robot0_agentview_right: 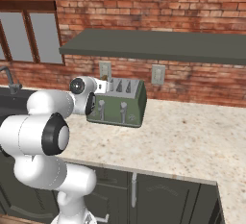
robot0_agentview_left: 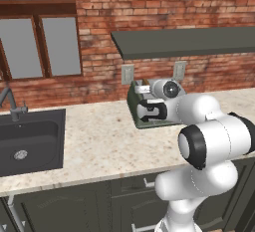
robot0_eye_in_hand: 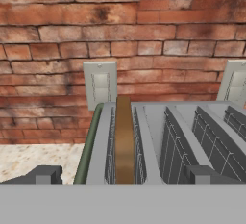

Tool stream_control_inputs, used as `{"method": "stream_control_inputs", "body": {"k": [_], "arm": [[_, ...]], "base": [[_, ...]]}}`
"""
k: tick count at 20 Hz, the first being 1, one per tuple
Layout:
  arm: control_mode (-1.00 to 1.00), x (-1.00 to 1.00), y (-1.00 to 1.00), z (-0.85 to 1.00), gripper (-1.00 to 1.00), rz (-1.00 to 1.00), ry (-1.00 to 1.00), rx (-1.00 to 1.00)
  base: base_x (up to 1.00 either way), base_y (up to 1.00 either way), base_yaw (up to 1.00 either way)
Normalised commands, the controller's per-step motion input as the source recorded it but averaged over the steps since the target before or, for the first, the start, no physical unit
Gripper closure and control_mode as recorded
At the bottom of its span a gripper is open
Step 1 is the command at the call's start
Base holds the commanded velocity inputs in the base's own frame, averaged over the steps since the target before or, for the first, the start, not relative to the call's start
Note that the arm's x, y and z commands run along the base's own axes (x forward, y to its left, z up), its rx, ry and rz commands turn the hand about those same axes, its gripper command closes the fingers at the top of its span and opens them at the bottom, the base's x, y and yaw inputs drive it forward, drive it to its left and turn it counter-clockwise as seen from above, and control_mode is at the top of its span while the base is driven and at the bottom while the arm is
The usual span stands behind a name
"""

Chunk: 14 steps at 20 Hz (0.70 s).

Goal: Start the toaster. Once the lever pops up, take the bread to the plate on the dining counter.

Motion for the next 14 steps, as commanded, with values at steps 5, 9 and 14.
{"method": "stream_control_inputs", "body": {"k": [5,9,14], "arm": [[-1.0,0.0,0.0,0.0,-1.0,0.0,0.0,0.0],[-1.0,0.0,0.0,0.0,-1.0,0.0,0.0,0.0],[-1.0,0.0,0.0,0.0,-1.0,0.0,0.0,0.0]], "base": [[0.0,0.0,0.0],[0.0,0.0,0.0],[0.0,0.0,0.0]]}}
